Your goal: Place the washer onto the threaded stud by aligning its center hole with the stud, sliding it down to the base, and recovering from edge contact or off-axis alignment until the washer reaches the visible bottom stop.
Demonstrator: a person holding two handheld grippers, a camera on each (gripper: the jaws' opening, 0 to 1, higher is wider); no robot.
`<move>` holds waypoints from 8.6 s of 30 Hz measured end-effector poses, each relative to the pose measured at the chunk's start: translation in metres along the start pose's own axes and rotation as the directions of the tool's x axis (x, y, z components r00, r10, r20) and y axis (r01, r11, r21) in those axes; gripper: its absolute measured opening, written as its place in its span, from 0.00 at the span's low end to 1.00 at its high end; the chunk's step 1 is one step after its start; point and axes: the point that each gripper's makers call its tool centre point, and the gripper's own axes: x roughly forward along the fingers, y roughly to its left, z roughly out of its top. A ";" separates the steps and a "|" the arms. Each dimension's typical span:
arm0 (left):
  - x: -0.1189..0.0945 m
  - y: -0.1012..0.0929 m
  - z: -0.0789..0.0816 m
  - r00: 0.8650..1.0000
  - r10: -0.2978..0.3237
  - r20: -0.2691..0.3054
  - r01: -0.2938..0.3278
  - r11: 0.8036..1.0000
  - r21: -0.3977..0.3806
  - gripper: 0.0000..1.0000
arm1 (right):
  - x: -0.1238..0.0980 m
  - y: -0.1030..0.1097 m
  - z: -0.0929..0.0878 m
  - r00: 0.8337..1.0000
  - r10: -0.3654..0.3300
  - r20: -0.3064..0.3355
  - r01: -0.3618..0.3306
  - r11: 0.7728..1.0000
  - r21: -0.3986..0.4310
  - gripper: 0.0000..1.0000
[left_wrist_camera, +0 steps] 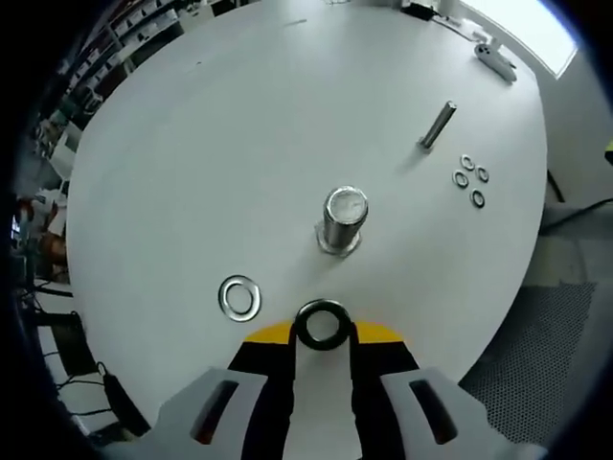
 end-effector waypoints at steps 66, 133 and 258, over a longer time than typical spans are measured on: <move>-0.027 -0.013 0.071 0.997 -0.039 0.065 0.027 0.984 0.175 0.19 | 0.000 0.001 0.000 1.000 0.002 0.003 -0.002 1.000 -0.002 0.28; -0.002 0.021 0.008 0.994 0.031 0.103 -0.034 0.999 0.024 0.33 | 0.002 -0.001 -0.006 0.999 -0.006 -0.034 0.005 1.000 -0.028 0.28; 0.013 0.013 -0.011 0.996 -0.007 -0.089 0.011 0.999 0.036 0.21 | 0.001 -0.002 -0.007 0.999 -0.014 -0.038 0.013 1.000 -0.027 0.26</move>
